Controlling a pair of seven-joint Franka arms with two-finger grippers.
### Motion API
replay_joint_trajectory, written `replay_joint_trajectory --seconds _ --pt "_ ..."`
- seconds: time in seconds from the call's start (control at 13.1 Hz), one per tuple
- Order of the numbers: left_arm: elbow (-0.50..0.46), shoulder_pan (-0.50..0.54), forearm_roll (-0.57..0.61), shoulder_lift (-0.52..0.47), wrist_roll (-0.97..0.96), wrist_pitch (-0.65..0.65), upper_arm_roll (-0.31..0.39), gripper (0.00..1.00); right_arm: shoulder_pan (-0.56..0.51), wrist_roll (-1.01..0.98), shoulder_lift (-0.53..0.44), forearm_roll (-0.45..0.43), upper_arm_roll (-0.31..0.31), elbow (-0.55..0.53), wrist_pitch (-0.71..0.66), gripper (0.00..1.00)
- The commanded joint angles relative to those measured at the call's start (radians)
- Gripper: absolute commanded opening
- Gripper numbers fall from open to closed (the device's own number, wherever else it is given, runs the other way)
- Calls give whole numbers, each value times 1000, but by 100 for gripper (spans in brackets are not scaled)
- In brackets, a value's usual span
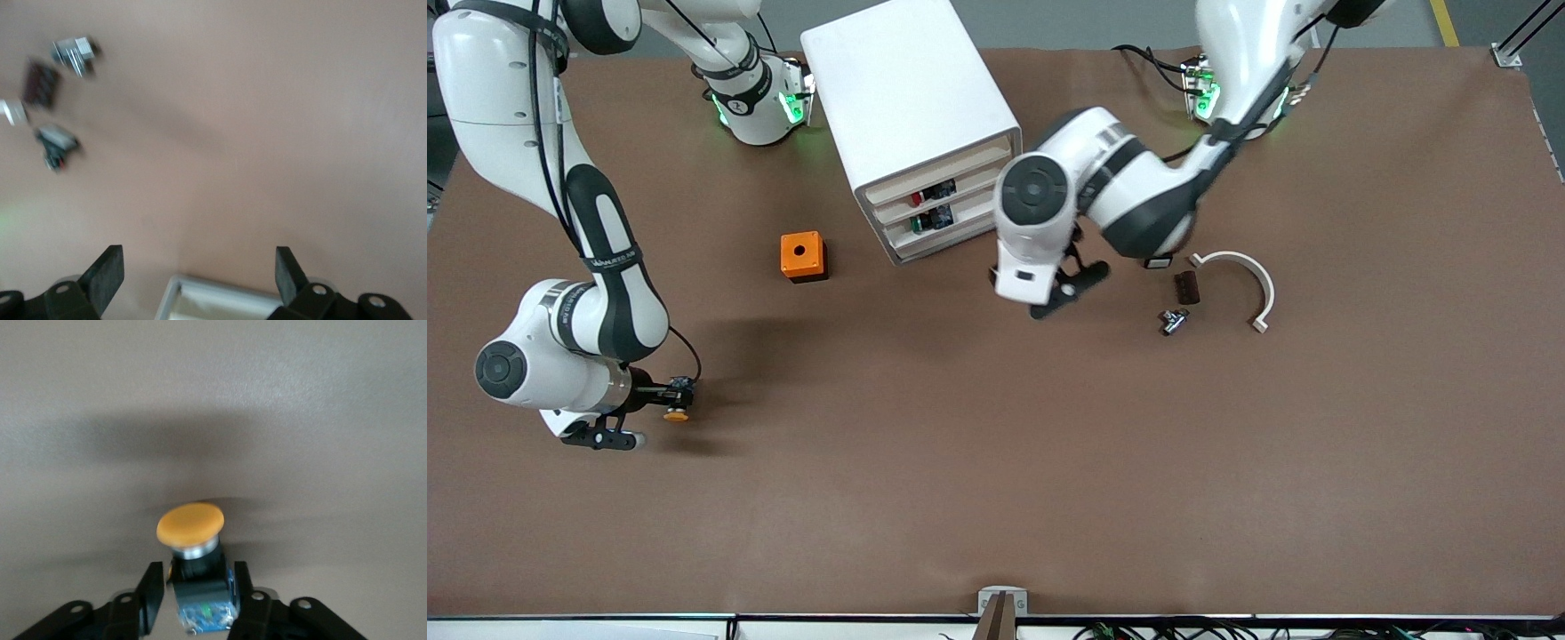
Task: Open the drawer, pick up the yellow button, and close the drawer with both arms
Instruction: 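Lower the button onto the table with the right gripper while the left withdraws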
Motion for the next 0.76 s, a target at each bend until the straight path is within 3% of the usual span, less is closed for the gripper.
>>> replay_joint_trajectory --seconds 0.0,0.23,0.69 --pt "-19 77 54 -77 9 -9 -7 100 -13 -27 -19 -11 19 29 -12 100" --pt "-20 184 56 -160 55 -14 -7 100 -12 -72 -137 -11 19 34 -46 100" --pt "-19 378 45 -288 476 -79 -10 100 -4 -70 -375 -14 19 34 -251 100"
